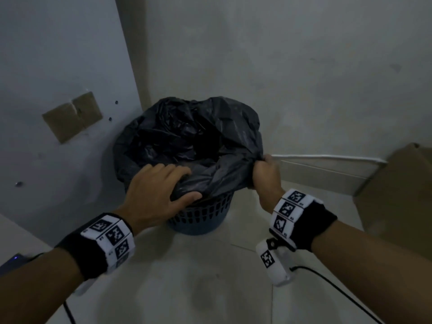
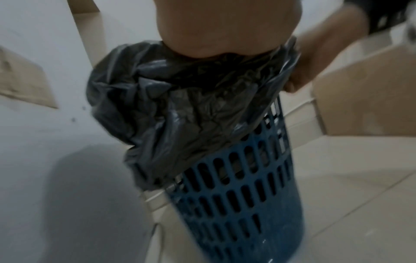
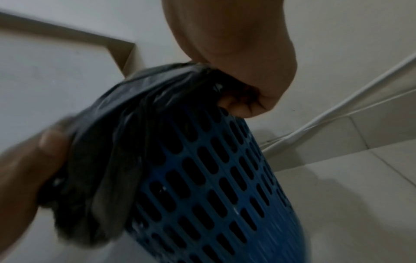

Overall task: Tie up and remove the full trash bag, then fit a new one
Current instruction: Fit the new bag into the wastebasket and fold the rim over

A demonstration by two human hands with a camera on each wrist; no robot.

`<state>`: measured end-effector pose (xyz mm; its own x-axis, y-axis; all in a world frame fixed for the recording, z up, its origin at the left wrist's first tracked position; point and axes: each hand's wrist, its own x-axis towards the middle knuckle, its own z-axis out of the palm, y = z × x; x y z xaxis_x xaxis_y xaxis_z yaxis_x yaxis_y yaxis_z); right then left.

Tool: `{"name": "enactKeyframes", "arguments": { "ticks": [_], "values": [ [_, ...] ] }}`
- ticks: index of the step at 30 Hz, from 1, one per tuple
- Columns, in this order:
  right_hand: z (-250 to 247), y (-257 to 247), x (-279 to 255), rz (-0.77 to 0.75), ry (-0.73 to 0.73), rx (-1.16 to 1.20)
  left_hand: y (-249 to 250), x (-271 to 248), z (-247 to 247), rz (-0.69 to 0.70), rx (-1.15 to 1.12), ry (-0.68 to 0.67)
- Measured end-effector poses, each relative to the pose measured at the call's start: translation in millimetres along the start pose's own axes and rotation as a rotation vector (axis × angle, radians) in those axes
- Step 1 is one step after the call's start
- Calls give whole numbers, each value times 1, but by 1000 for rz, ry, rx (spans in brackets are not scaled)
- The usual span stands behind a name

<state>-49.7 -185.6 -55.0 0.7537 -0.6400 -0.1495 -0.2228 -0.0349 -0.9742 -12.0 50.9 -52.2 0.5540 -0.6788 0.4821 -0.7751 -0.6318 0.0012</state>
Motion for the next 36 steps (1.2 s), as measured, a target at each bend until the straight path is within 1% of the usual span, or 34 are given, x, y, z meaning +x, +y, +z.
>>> {"name": "enactKeyframes", "arguments": {
  "ticks": [2,3,5,6,8,10,12,14,17,18,20,22,23,26,28,30,32,34,36],
  "values": [
    [-7,-14,2,-23,37,120,-9,-4,-1,81,38,20],
    [-11,-22,2,5,40,227,-14,-6,-1,117,54,32],
    [-17,-31,5,93,-17,398,-24,-11,-1,152,55,45],
    [-19,-34,7,134,-56,421,-28,-13,-1,148,44,52],
    [-19,-39,9,197,-112,359,-36,-18,0,113,7,75],
    [-17,-41,10,244,-151,272,-42,-20,-1,49,-49,108],
    [-13,-40,11,260,-163,213,-47,-20,-4,-24,-94,139],
    [-10,-39,11,278,-182,209,-46,-17,-7,-89,-129,171],
    [-6,-37,13,271,-162,186,-29,-6,-15,-115,-196,223],
    [-5,-35,15,257,-132,186,-20,-1,-17,-103,-222,212],
    [-4,-30,20,225,-50,198,-2,9,-17,-125,-278,111],
    [-5,-26,27,202,44,214,10,15,-9,-217,-284,-18],
    [-7,-26,30,198,79,241,13,17,-5,-255,-254,-58],
    [-10,-29,41,173,117,375,12,20,1,-285,-189,-94],
    [-12,-29,45,198,141,452,9,21,1,-241,-165,-53],
    [-10,-23,47,251,106,462,6,21,3,-187,-149,4],
    [-7,-17,44,299,10,395,4,21,6,-168,-173,52],
    [-7,-12,40,322,-62,306,-3,21,8,-191,-211,99],
    [-9,-11,38,335,-92,286,-13,21,10,-218,-218,136]
  ]
}}
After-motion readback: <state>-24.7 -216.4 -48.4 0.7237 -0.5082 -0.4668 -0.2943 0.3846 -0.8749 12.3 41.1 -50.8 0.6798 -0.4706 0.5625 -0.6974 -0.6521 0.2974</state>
